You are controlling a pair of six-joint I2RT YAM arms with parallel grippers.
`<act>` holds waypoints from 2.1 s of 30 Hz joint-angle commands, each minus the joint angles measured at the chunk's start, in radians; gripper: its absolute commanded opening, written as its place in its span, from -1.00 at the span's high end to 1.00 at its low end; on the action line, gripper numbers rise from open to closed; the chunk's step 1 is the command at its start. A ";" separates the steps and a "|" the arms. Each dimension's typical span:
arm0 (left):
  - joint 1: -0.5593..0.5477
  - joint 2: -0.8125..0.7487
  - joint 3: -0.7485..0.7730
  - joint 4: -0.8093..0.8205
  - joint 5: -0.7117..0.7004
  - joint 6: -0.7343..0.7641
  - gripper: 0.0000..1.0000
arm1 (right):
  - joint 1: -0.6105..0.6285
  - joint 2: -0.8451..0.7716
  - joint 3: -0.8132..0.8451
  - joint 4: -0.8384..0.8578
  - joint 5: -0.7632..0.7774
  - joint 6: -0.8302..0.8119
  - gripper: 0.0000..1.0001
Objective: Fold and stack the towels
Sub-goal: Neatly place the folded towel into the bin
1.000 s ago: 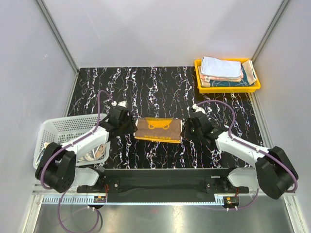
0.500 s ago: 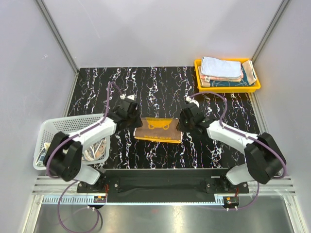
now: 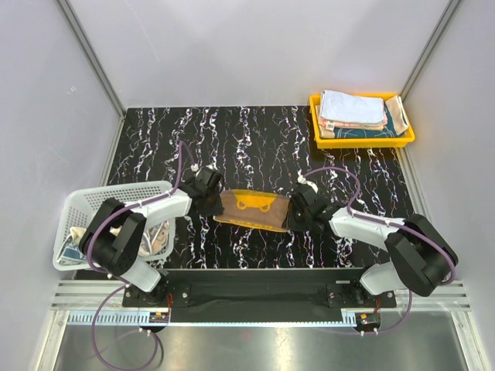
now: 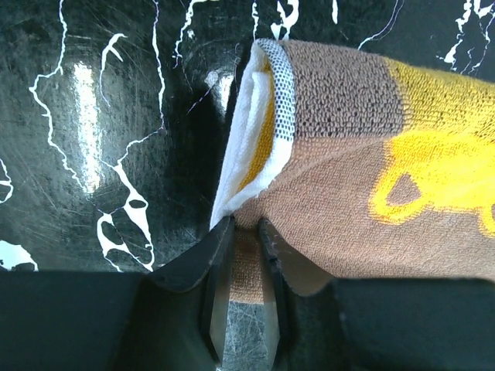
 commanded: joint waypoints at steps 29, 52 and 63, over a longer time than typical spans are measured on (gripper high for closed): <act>-0.275 0.137 0.242 -0.030 0.052 0.072 0.30 | -0.061 0.072 0.124 -0.021 0.056 -0.028 -0.11; -0.304 0.173 0.212 -0.012 0.027 0.021 0.35 | -0.035 0.184 0.107 0.033 0.077 0.041 0.56; -0.180 -0.095 0.497 -0.211 -0.004 -0.014 0.33 | -0.026 0.210 0.384 -0.277 0.278 -0.166 1.00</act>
